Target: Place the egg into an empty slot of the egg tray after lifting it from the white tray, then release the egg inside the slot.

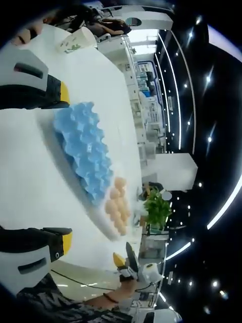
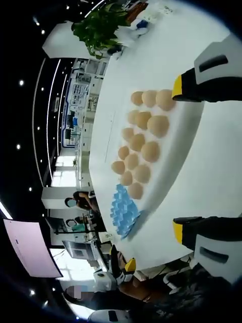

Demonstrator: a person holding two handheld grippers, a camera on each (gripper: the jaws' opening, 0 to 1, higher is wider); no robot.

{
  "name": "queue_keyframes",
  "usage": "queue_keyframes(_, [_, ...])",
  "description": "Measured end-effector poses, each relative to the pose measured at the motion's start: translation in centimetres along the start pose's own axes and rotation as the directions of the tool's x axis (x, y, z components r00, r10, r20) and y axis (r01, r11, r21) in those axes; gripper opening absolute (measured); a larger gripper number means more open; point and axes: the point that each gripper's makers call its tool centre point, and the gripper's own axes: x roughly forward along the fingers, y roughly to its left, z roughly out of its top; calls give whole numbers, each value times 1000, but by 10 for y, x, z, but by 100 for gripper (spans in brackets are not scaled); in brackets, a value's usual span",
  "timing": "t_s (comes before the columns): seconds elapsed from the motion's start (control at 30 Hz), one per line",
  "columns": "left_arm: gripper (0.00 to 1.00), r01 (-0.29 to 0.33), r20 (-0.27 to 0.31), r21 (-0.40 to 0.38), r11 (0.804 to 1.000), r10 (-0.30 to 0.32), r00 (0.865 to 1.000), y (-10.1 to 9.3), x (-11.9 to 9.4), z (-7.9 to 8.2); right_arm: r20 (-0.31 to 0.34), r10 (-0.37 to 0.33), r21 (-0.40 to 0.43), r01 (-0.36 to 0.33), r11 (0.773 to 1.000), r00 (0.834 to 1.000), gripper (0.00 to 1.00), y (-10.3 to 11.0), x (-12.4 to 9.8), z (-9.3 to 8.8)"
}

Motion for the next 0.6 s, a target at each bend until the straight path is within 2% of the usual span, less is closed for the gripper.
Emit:
queue_keyframes(0.27, [100, -22, -4, 0, 1000, 22, 1000, 4, 3, 0, 2, 0, -9, 0, 1000, 1000, 99, 0, -2, -1])
queue_keyframes(0.47, [100, -28, -8, 6, 1000, 28, 1000, 5, 3, -1, 5, -21, 23, 21, 1000, 1000, 99, -6, -2, -2])
queue_keyframes(0.6, [100, -32, -7, -3, 999, 32, 999, 6, 2, -2, 34, -17, 70, 15, 997, 999, 99, -8, -3, 2])
